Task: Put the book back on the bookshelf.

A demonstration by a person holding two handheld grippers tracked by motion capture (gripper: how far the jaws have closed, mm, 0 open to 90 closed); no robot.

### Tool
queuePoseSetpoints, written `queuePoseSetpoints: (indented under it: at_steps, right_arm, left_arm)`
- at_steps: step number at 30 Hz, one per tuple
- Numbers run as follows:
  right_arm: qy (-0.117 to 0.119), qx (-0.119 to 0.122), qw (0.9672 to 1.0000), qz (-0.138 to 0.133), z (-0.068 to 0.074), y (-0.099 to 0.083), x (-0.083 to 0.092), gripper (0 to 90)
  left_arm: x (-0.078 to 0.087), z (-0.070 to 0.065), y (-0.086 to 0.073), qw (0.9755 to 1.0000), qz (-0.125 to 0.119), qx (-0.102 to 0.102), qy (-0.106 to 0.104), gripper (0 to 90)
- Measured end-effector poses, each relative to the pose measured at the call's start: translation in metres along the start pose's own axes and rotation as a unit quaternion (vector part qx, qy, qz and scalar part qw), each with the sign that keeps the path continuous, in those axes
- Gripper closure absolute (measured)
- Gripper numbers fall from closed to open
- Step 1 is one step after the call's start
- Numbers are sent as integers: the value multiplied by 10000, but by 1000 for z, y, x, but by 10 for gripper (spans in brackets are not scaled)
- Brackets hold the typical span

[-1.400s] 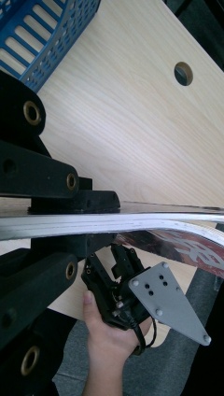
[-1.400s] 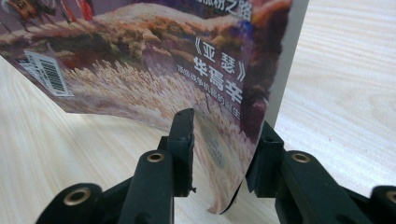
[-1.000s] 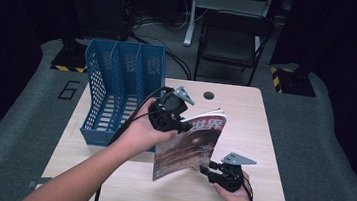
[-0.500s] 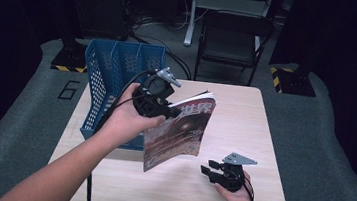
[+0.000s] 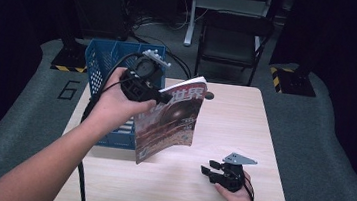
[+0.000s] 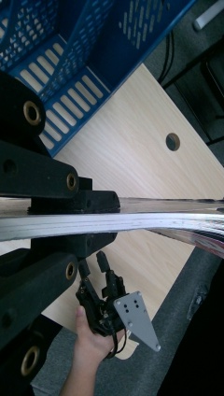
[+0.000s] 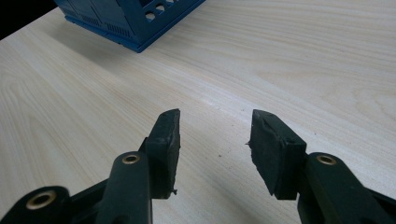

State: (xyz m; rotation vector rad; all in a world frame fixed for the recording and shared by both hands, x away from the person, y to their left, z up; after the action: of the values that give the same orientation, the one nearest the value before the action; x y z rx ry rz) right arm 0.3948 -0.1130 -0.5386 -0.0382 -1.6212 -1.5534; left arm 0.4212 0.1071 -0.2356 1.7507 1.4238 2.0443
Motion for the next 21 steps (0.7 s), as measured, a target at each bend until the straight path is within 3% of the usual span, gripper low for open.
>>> queuePoseSetpoints:
  at_steps: [17,21]
  right_arm:
    - [58,-50,10000,19,-1,-1,1,519]
    - [-41,-45,10000,6,-2,-1,0,519]
  left_arm:
    - [21,27,7,9985,-220,462,206,840]
    - [24,31,8,9978,-233,570,262,840]
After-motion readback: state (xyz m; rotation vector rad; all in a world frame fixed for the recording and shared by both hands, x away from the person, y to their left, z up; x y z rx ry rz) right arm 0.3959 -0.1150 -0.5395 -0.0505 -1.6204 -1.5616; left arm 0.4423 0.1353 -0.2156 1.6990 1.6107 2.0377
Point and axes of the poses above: each handheld gripper's, and its own axes: x roughly backward along the jaws, y roughly out of its top, z roughly to its left, the point moved 7 cm from there along -x, roughly forward along the jaws, and after that the axes turned 8 degrees about -y, right-handed, at the moved point
